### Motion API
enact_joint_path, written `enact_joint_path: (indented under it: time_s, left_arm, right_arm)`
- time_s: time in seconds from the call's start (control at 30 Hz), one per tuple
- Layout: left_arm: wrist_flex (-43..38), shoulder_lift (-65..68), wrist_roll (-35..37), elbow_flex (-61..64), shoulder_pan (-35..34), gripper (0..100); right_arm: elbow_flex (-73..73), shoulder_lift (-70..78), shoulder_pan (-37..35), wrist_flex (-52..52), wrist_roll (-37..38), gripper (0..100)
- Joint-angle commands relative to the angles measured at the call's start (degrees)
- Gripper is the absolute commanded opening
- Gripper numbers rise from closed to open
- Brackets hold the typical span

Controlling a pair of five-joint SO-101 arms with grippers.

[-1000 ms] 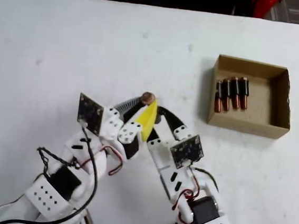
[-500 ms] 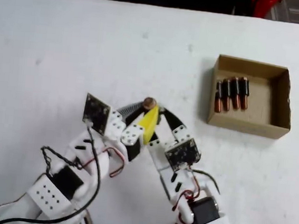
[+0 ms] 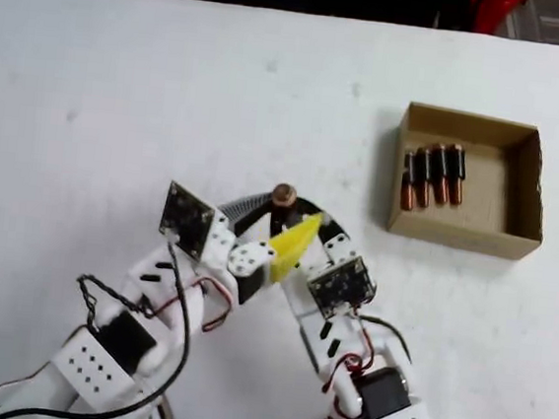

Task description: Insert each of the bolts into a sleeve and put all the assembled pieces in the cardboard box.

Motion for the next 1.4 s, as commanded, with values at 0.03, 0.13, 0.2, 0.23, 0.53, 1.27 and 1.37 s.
enact_joint_path:
  time_s: [0.03,0.13,0.2,0.23,0.53,1.27,1.37]
  left_arm:
    - [-0.62,-0.31,-0.26,-0.09,-4.18,23]
    - [-0.88,-0.31,-0.53,-0.18,-4.79,23]
    - [-0.97,-0.31,-0.53,-0.26,-5.14,23]
    - [-0.97,-0.31,-0.53,-0.26,-5.41,23]
    - [-0.44,-0.40,-0.53,-8.00,-10.51,23]
    - [50.11,-0.40,-9.05,-34.81,-28.00,2]
    - [55.30,-0.40,-9.14,-35.16,-29.41,2]
  right_arm:
    - [-0.70,-0.84,-0.31,-1.27,0.26,1.7]
    - [-0.70,-0.84,-0.31,-1.27,0.26,1.7]
    - [-0.70,-0.84,-0.31,-1.27,0.26,1.7]
    - [-0.70,-0.84,-0.31,-1.27,0.26,1.7]
    - [0.88,-0.84,-0.13,-1.27,0.26,1.7]
    - [1.14,-0.84,0.04,-1.19,0.70,1.7]
    - [1.14,-0.66,0.04,-1.19,0.70,1.7]
